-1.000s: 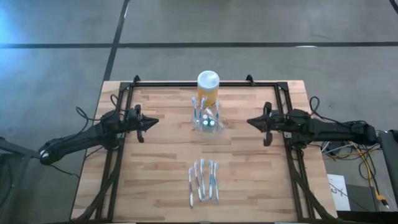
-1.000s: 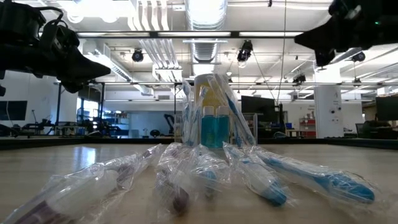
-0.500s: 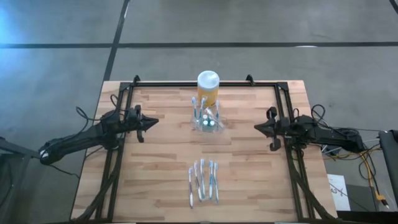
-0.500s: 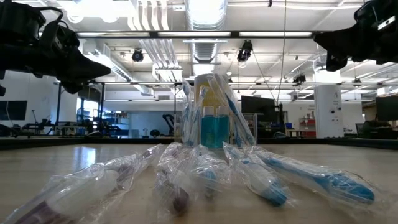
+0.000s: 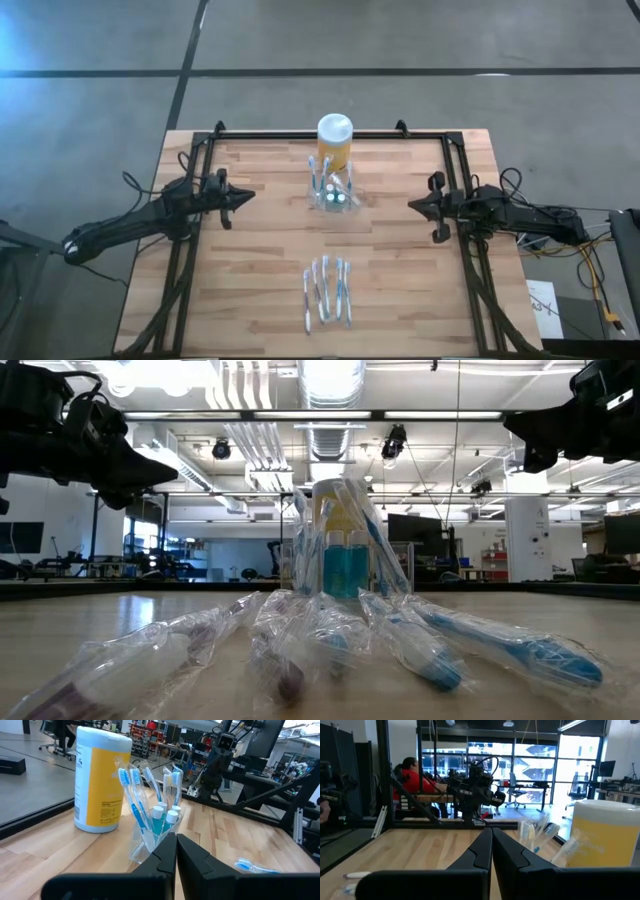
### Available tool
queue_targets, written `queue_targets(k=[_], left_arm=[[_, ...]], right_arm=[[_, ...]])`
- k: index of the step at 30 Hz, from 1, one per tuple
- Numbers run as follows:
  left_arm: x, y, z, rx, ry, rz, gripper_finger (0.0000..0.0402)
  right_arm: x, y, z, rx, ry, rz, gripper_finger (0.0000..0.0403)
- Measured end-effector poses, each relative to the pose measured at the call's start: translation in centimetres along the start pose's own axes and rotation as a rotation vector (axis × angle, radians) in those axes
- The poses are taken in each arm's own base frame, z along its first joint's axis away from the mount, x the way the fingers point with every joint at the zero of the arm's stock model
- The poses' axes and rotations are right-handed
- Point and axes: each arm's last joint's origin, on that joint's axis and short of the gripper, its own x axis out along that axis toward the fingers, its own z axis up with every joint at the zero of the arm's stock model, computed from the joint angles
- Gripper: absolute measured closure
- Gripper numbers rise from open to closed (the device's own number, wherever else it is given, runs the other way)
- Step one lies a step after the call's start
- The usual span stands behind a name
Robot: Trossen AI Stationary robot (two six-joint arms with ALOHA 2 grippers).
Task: Pick & Place toothbrushing station
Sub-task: Put the violet toothbrush into the transparent organizer
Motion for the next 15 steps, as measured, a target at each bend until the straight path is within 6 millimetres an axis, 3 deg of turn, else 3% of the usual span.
queue_targets(k=[7,15], left_arm=[[-0.1,-0.3,1.4,0.034,-0.083,-0.020,0.0392],[-0.8,-2.7,8.8,0.058,-0.005,-0.037,0.0398]], right_arm=[[0.0,0.1,-0.1,-0.001,0.010,0.023,0.0394],[0.0,0.0,-0.2,-0.026,0.017,0.009,0.0394]])
